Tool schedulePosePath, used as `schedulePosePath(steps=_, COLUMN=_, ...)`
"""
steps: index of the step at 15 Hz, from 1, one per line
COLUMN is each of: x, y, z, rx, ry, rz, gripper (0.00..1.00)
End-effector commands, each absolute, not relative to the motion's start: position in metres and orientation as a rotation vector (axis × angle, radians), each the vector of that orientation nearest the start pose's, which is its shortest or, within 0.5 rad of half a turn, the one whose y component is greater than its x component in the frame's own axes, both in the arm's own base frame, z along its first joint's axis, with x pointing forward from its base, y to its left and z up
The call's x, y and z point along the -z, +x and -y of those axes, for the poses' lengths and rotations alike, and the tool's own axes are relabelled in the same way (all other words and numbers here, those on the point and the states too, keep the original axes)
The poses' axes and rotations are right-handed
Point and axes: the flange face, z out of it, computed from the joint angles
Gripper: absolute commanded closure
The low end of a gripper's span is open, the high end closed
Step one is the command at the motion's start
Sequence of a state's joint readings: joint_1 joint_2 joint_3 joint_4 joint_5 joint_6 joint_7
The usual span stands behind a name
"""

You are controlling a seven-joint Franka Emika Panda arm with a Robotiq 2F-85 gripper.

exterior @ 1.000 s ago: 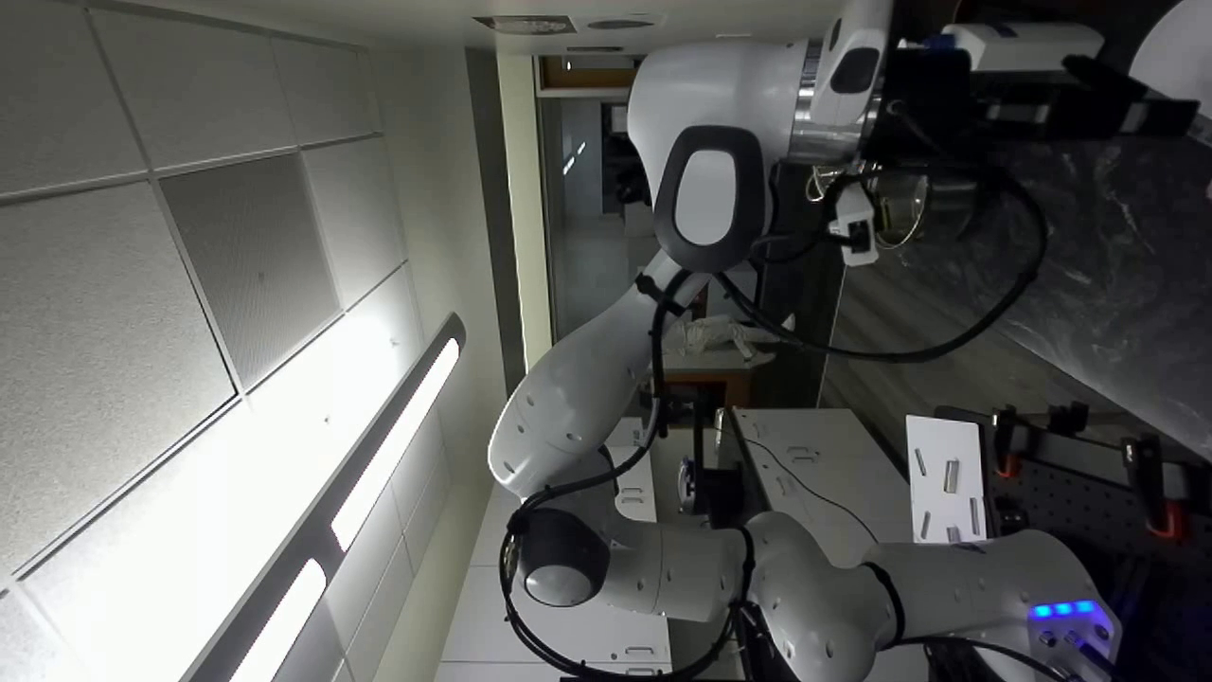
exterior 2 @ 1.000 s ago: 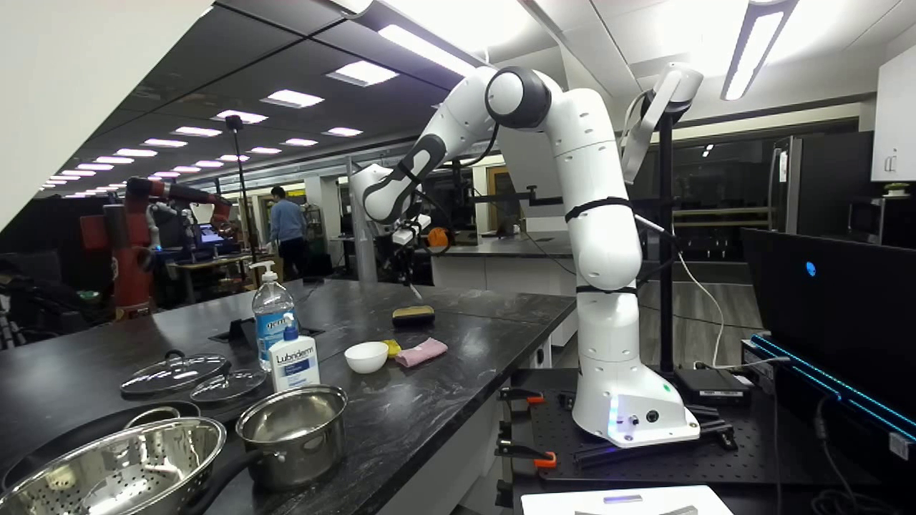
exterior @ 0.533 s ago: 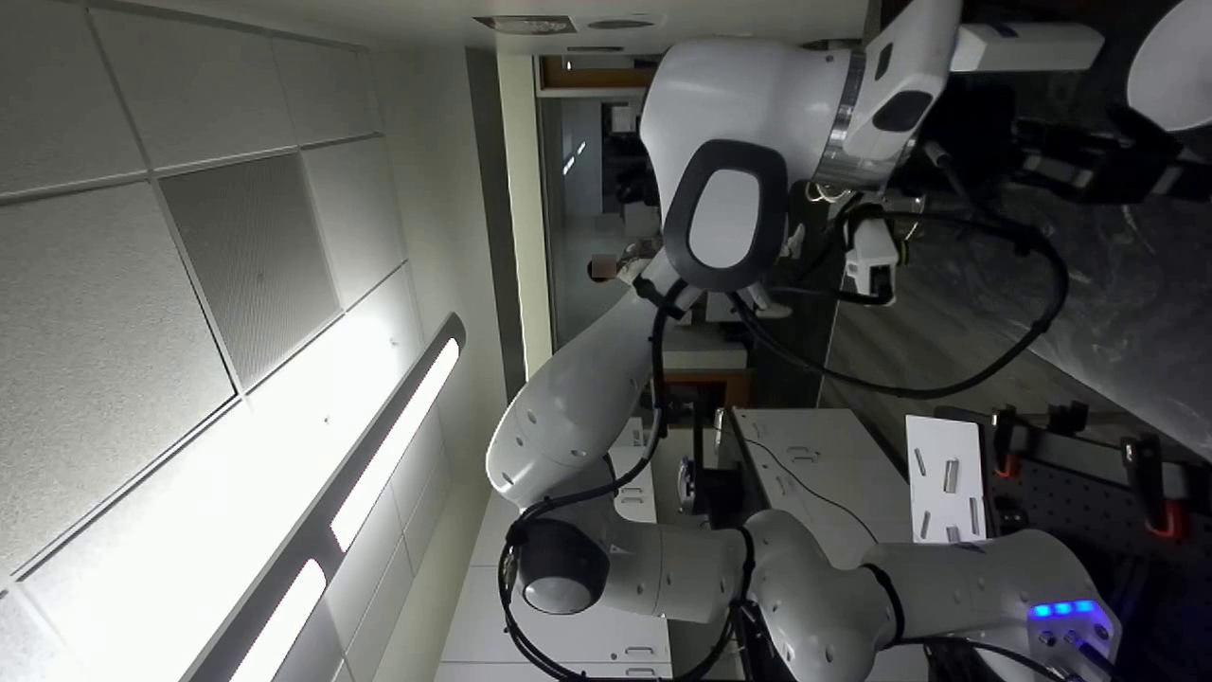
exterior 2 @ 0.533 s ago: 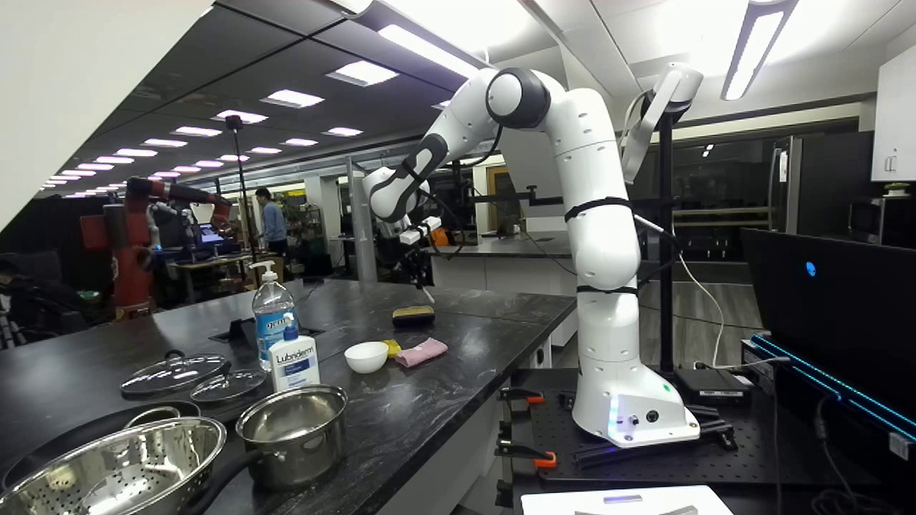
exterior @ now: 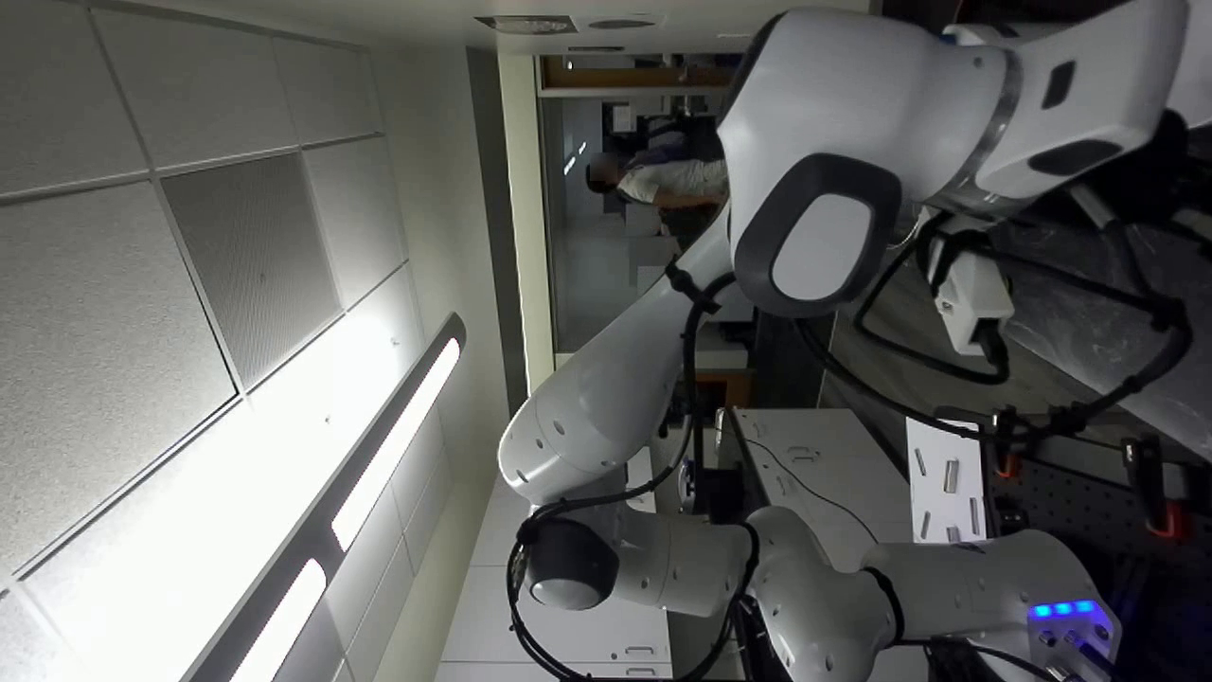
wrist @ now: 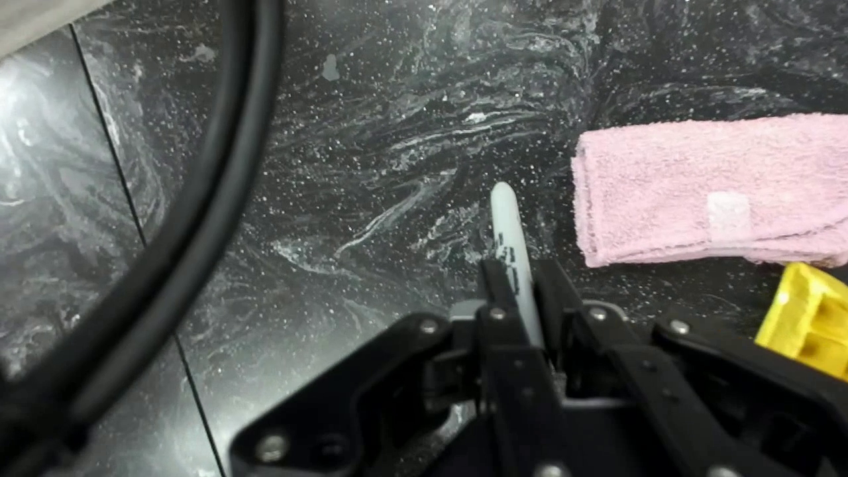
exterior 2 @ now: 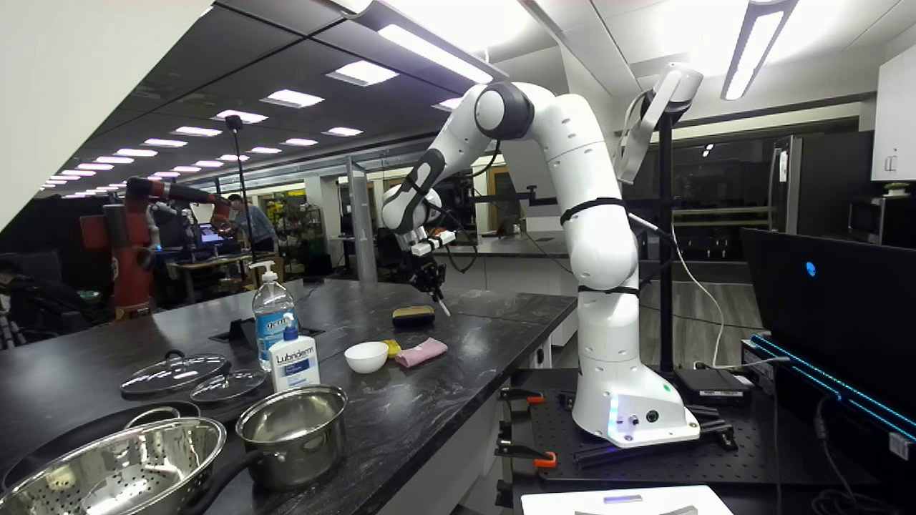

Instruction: Shift the sharpie to the table, then put the towel in the bowl

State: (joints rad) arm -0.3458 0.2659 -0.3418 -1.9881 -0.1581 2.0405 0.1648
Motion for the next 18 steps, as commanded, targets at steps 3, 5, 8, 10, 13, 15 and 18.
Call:
schedulePosePath(steps=3, x=-0.292, y=0.435, z=0.41, rx=-0.501, ry=-2.912, rz=-1.367, gripper=0.96)
schedulePosePath(steps=5, x=-0.281, y=0.434, z=0.418, rx=-0.523, ry=-2.873, rz=-1.392, gripper=0.96)
schedulePosePath(steps=8, x=-0.268, y=0.433, z=0.424, rx=-0.56, ry=-2.837, rz=-1.411, gripper=0.96)
schedulePosePath(steps=10, x=-0.262, y=0.434, z=0.425, rx=-0.587, ry=-2.819, rz=-1.42, gripper=0.96)
schedulePosePath(steps=13, x=-0.257, y=0.437, z=0.426, rx=-0.612, ry=-2.807, rz=-1.418, gripper=0.96)
schedulePosePath(steps=15, x=-0.256, y=0.438, z=0.425, rx=-0.626, ry=-2.816, rz=-1.406, gripper=0.96)
schedulePosePath(steps=18, x=-0.252, y=0.437, z=0.425, rx=-0.603, ry=-2.837, rz=-1.415, gripper=0.82)
